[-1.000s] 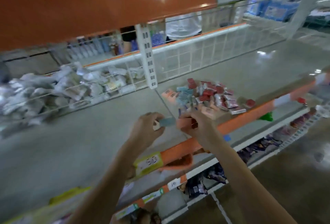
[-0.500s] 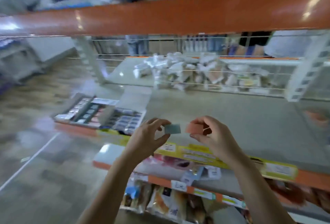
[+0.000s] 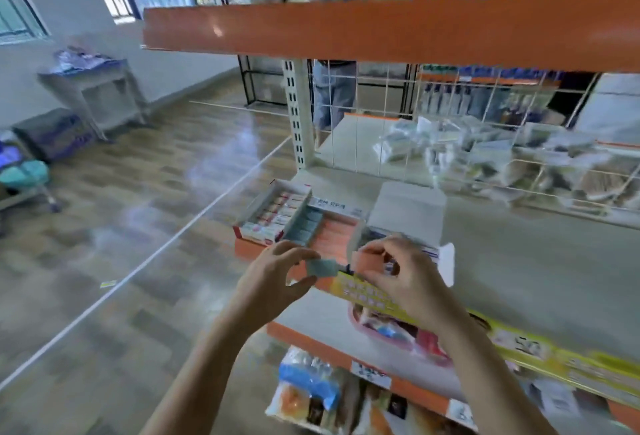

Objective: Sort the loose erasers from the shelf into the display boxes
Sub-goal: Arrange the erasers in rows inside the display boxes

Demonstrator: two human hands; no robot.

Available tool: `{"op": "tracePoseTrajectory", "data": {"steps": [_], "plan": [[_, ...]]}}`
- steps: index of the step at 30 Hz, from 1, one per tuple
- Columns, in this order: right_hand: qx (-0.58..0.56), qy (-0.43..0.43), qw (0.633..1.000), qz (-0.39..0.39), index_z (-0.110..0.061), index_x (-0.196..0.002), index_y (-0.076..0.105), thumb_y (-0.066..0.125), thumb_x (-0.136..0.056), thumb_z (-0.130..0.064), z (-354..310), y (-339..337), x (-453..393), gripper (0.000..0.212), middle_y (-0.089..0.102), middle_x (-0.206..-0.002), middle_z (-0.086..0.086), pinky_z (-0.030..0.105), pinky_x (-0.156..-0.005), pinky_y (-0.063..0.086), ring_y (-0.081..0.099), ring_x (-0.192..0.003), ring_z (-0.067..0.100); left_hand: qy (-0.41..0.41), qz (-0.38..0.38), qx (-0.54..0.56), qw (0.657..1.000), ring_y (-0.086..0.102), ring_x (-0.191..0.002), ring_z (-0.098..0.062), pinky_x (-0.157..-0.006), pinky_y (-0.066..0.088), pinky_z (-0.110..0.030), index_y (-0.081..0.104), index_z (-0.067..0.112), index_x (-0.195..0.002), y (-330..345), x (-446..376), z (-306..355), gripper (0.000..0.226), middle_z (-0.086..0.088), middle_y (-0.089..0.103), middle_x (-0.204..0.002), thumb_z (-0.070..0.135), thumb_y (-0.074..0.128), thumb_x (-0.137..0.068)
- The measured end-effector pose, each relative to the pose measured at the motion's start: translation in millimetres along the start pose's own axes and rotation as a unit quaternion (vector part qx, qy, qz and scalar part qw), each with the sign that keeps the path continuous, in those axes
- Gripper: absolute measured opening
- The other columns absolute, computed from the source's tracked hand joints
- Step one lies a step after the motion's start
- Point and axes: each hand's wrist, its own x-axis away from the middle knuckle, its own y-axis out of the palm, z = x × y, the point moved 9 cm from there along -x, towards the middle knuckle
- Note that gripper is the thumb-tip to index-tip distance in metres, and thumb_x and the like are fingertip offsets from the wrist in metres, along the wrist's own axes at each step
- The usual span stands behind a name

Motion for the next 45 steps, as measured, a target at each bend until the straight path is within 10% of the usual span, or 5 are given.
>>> {"op": "tracePoseTrajectory", "data": {"steps": [16,33,45], "plan": [[0.124,0.055,0.989,-0.052,-0.023,-0.11,0.062,0.07,-0.081,-0.033,37,40,-131,0.032,0.05,-0.102,-0.011,0.017,-0.078,0.031,0.046,-0.102,0.008,0.034,-0.029,-0.033,0.998,0.061,-0.095,-0.019,-0.079,0.047,-0.028,0.069,0.023,-0.105,3,-104,-80,0.032,0.003,0.066,-0.103,0.023,0.077,-0.074],[0.26,0.165,0.952,0.006,-0.023,-0.111,0.064,0.066,-0.083,-0.029,39,41,-127,0.028,0.043,-0.097,-0.008,0.019,-0.075,0.026,0.039,-0.104,0.013,0.139,-0.222,-0.107,0.959,0.041,-0.118,-0.016,-0.099,0.031,-0.032,0.054,0.031,-0.124,61,-150,-72,0.037,0.008,0.054,-0.128,0.038,0.052,-0.088],[0.298,0.208,0.931,0.018,-0.019,-0.109,0.065,0.057,-0.086,-0.024,39,33,-115,0.025,0.049,-0.1,-0.002,0.022,-0.078,0.03,0.04,-0.101,0.017,0.156,-0.203,-0.105,0.961,0.039,-0.117,-0.016,-0.093,0.031,-0.027,0.052,0.029,-0.124,77,-151,-62,0.034,0.007,0.051,-0.125,0.029,0.052,-0.09]]}}
